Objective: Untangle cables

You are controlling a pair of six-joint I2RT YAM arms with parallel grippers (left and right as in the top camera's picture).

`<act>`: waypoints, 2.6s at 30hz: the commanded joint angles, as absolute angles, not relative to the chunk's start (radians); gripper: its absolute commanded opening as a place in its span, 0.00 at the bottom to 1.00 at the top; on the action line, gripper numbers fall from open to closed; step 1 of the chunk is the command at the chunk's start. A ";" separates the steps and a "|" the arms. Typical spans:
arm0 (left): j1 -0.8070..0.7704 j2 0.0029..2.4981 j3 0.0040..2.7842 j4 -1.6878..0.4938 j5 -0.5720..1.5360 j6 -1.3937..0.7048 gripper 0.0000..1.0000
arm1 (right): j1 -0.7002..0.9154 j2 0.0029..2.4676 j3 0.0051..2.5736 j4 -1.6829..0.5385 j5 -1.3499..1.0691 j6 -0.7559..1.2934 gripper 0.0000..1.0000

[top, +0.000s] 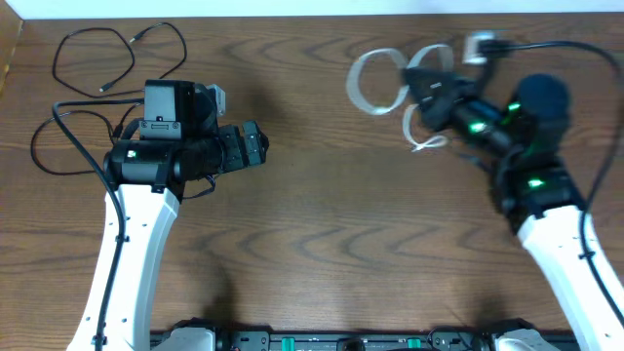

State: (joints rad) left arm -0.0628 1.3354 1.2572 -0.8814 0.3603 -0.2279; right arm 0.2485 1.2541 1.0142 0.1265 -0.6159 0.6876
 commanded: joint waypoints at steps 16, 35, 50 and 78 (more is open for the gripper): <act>-0.061 1.343 1.264 -0.872 0.231 -0.426 1.00 | 0.493 1.278 1.015 -0.001 -0.509 0.429 0.01; -0.041 1.343 1.264 -0.859 0.428 -0.854 0.99 | 0.620 1.457 1.015 -0.069 -0.950 -0.093 0.01; -0.041 1.343 1.264 -0.851 0.674 -0.851 0.95 | 0.656 1.481 1.015 -0.041 -0.907 -0.121 0.01; -0.042 1.343 1.264 -0.878 0.823 -0.851 0.34 | 0.655 1.481 1.015 0.033 -0.792 0.030 0.01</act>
